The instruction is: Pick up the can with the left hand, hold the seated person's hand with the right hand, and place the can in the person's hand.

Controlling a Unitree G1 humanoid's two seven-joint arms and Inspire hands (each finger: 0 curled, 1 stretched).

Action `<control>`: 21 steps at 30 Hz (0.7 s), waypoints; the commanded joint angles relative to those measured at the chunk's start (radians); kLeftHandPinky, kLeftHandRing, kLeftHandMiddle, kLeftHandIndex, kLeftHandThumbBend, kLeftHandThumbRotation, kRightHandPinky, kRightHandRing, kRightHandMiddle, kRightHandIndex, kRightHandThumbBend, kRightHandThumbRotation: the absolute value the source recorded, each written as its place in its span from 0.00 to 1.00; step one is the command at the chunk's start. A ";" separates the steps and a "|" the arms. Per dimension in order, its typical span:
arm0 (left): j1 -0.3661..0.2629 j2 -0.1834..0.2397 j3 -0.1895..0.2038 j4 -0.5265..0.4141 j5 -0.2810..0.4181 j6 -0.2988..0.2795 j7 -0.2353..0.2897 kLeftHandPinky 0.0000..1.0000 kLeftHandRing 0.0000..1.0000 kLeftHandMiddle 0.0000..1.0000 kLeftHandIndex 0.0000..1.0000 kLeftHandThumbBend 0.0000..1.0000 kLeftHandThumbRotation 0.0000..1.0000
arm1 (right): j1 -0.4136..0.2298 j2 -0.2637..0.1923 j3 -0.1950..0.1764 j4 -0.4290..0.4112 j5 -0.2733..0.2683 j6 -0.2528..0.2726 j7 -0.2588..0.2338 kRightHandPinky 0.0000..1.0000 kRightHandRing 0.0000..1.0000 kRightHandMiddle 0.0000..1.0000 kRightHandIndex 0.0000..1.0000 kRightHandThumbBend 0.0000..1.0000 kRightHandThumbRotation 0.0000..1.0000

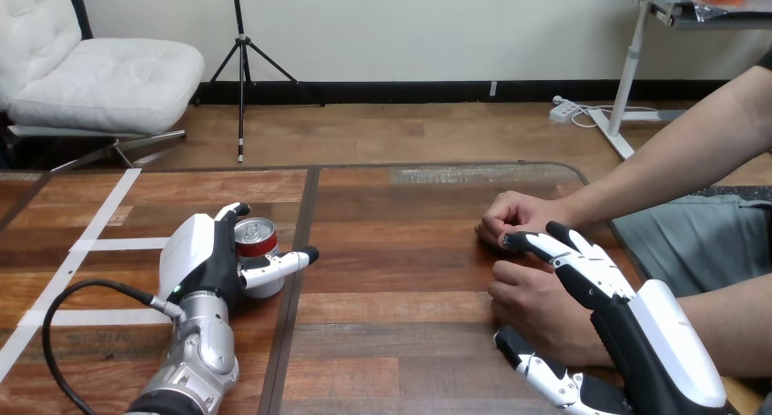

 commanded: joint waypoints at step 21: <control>-0.047 -0.010 0.030 -0.009 -0.023 -0.109 0.114 0.53 0.56 0.60 0.63 0.74 0.01 | -0.017 0.001 -0.013 -0.078 -0.002 0.006 -0.010 1.00 0.98 0.89 0.86 0.47 0.56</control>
